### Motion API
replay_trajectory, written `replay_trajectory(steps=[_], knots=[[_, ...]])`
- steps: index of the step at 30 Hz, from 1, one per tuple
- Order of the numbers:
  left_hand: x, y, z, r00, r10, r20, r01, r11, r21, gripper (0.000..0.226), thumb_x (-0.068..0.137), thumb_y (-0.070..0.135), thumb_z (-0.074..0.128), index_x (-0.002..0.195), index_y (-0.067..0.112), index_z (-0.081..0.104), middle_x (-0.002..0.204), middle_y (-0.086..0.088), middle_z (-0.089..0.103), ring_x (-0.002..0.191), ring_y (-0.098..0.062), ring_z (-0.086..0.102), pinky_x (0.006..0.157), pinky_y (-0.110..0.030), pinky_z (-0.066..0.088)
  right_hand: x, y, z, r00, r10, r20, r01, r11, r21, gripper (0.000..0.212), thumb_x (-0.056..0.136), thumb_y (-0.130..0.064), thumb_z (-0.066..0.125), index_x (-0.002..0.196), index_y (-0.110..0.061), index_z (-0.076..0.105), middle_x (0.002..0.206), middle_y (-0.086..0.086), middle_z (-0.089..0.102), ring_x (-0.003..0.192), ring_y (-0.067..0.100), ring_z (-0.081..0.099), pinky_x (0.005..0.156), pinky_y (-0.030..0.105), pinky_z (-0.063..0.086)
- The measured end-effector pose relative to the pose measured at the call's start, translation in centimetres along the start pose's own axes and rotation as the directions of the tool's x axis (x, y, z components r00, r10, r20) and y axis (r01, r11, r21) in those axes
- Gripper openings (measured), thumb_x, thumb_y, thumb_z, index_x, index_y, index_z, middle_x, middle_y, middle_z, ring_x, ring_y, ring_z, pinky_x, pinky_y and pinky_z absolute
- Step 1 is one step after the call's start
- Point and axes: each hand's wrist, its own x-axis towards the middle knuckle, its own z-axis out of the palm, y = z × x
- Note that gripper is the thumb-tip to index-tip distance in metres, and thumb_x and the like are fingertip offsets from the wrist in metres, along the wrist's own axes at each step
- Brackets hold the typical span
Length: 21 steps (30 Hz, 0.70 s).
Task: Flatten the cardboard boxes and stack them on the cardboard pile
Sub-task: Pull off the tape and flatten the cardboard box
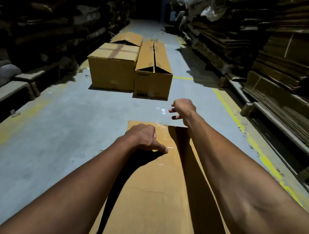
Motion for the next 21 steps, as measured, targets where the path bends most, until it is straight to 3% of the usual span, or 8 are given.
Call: replay_trajectory(steps=[3,6,8,10,13,15,18,21], knots=[[-0.1,-0.2,-0.2,1.000,0.009,0.012,-0.009,0.999,-0.035,0.070,0.064,0.082,0.078,0.102,0.026,0.057,0.099,0.003,0.066,0.092,-0.017,0.058,0.076,-0.039,0.050,-0.9,0.0,-0.8,0.986,0.002,0.166,0.020,0.992,-0.126,0.026,0.104,-0.019,0.051,0.125,-0.009,0.063,0.110,-0.001,0.073,0.084,0.009,0.068,0.056,0.023,0.045],[-0.3,-0.2,-0.2,0.999,0.032,0.024,-0.030,0.997,-0.075,0.076,0.065,0.079,0.081,0.113,0.028,0.051,0.114,0.005,0.063,0.101,-0.019,0.058,0.083,-0.040,0.053,-1.4,1.0,-1.4,0.926,0.093,0.366,0.034,0.945,-0.324,0.027,0.102,-0.028,0.057,0.122,-0.013,0.068,0.114,-0.003,0.071,0.104,0.013,0.064,0.075,0.029,0.047],[-0.3,-0.3,-0.3,0.999,0.039,0.021,-0.037,0.996,-0.076,0.081,0.065,0.078,0.081,0.121,0.030,0.047,0.122,0.003,0.062,0.107,-0.022,0.058,0.086,-0.041,0.054,-0.8,2.0,-1.4,0.905,0.087,0.417,0.034,0.961,-0.275,0.030,0.100,-0.032,0.056,0.120,-0.015,0.071,0.115,-0.001,0.074,0.117,0.020,0.062,0.088,0.036,0.046],[-0.3,-0.3,-0.4,0.999,0.040,0.011,-0.040,0.996,-0.077,0.088,0.065,0.078,0.081,0.130,0.031,0.045,0.128,-0.001,0.063,0.110,-0.025,0.058,0.089,-0.042,0.054,-0.2,2.5,-1.8,0.873,0.057,0.483,0.047,0.978,-0.202,0.035,0.097,-0.032,0.053,0.118,-0.014,0.074,0.116,0.001,0.075,0.115,0.020,0.063,0.090,0.036,0.046],[0.2,-0.4,-0.7,0.999,0.046,0.006,-0.045,0.996,-0.077,0.100,0.069,0.075,0.080,0.150,0.031,0.040,0.144,-0.004,0.058,0.124,-0.029,0.056,0.095,-0.042,0.052,-0.1,3.1,-2.9,0.797,0.012,0.603,0.187,0.945,-0.267,0.032,0.090,-0.016,0.060,0.116,-0.021,0.078,0.123,-0.001,0.074,0.120,0.019,0.065,0.102,0.039,0.053],[0.5,-0.4,-0.8,0.999,0.044,0.020,-0.042,0.995,-0.085,0.107,0.072,0.074,0.080,0.158,0.032,0.032,0.154,-0.004,0.051,0.133,-0.030,0.051,0.099,-0.041,0.049,0.0,3.7,-3.1,0.803,-0.022,0.595,0.232,0.932,-0.279,0.032,0.096,-0.004,0.060,0.117,-0.020,0.077,0.123,0.000,0.074,0.118,0.018,0.065,0.103,0.038,0.053],[0.9,-0.3,-0.8,0.999,0.038,0.021,-0.036,0.995,-0.096,0.112,0.073,0.074,0.079,0.163,0.035,0.024,0.162,-0.002,0.043,0.142,-0.032,0.045,0.103,-0.041,0.046,-0.1,4.5,-2.1,0.887,-0.147,0.438,0.258,0.944,-0.207,0.013,0.100,-0.016,0.069,0.108,-0.013,0.079,0.107,0.002,0.078,0.104,0.016,0.068,0.087,0.031,0.052],[1.1,-0.3,-0.6,1.000,0.028,0.012,-0.027,0.996,-0.090,0.112,0.074,0.074,0.078,0.163,0.036,0.023,0.163,-0.002,0.042,0.143,-0.032,0.045,0.102,-0.041,0.047,0.0,4.9,-0.8,0.932,-0.189,0.310,0.253,0.950,-0.181,0.016,0.101,-0.027,0.069,0.097,-0.015,0.079,0.094,-0.002,0.078,0.093,0.016,0.069,0.078,0.034,0.053]])
